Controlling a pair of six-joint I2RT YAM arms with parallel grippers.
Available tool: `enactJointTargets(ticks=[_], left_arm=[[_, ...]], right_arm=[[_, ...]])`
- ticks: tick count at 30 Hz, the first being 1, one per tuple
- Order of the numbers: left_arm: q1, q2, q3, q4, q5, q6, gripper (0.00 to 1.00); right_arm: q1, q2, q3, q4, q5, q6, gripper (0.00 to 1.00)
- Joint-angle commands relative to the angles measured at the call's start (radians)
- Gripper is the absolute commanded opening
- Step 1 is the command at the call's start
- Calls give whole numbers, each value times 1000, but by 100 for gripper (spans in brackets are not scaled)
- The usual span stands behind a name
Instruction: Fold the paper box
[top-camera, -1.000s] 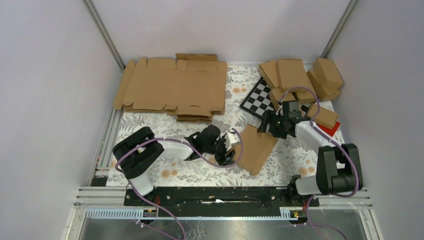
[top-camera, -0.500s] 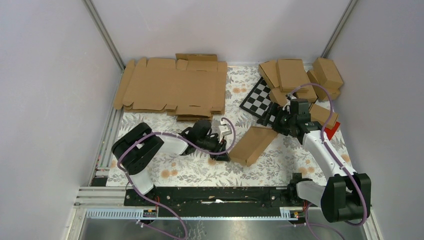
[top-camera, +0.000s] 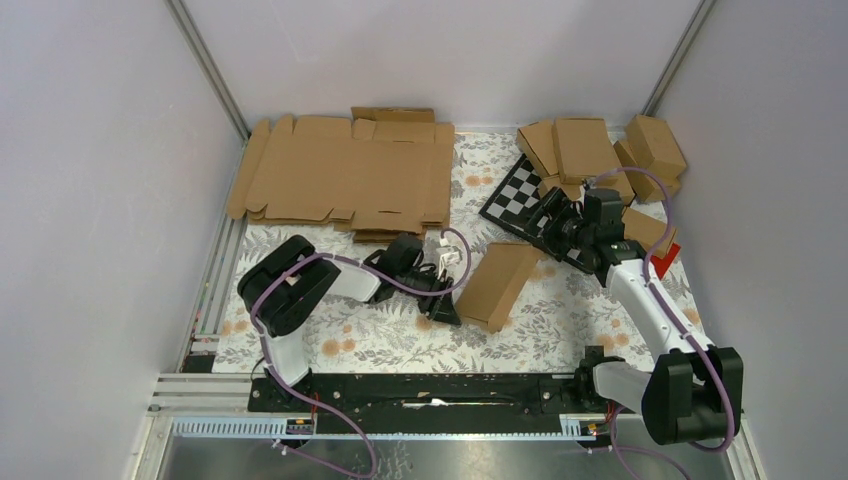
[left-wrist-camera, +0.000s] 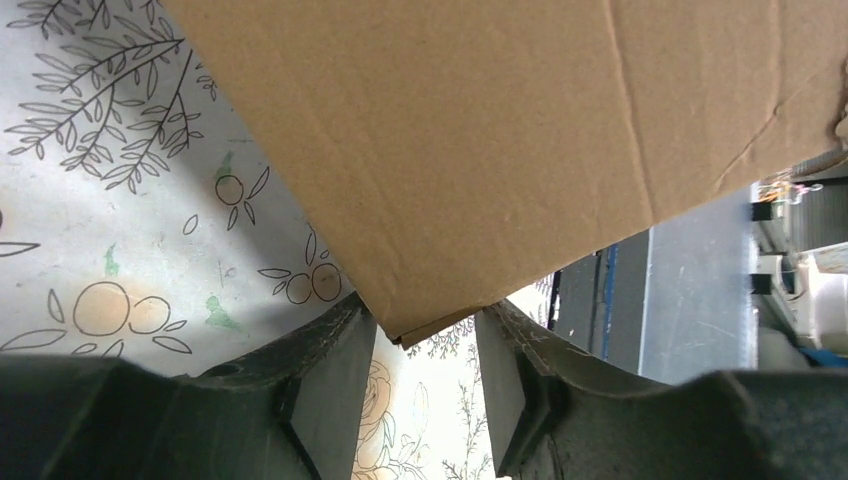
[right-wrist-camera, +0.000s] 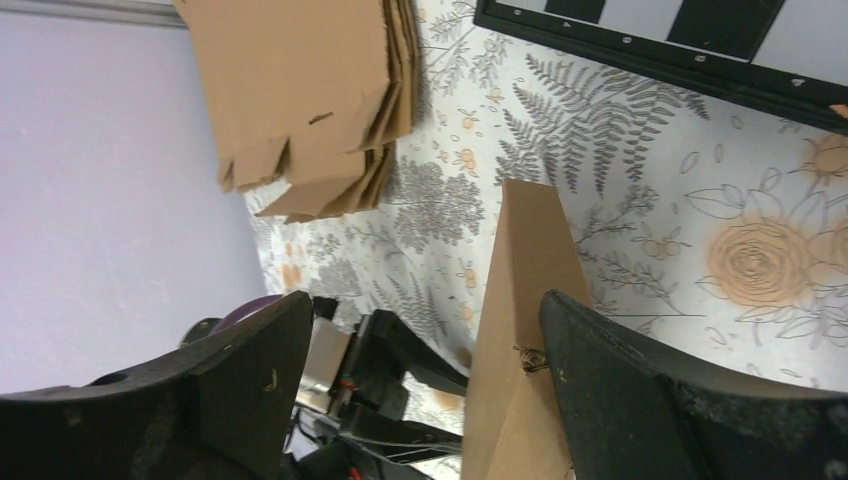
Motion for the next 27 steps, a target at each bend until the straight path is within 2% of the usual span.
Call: enactJointTargets(ticks=[1, 7, 11, 14, 18, 25, 27], left_arm=[[32, 28, 49, 158, -27, -76, 50], [67, 19, 21, 205, -15, -123, 55], [81, 20, 6, 241, 6, -154, 55], [86, -2, -9, 254, -6, -156, 57], [89, -94, -73, 279, -110, -126, 73], [89, -284, -197, 302, -350, -58, 84], [86, -342, -242, 338, -392, -49, 98]], right_arm=[[60, 19, 32, -78, -118, 176, 89], [166, 76, 105, -78, 67, 302, 88], [223, 139, 181, -82, 193, 392, 87], [258, 184, 249, -153, 329, 457, 86], [285, 226, 272, -144, 420, 548, 84], [330, 325, 321, -127, 433, 568, 83], [338, 344, 330, -127, 444, 577, 83]])
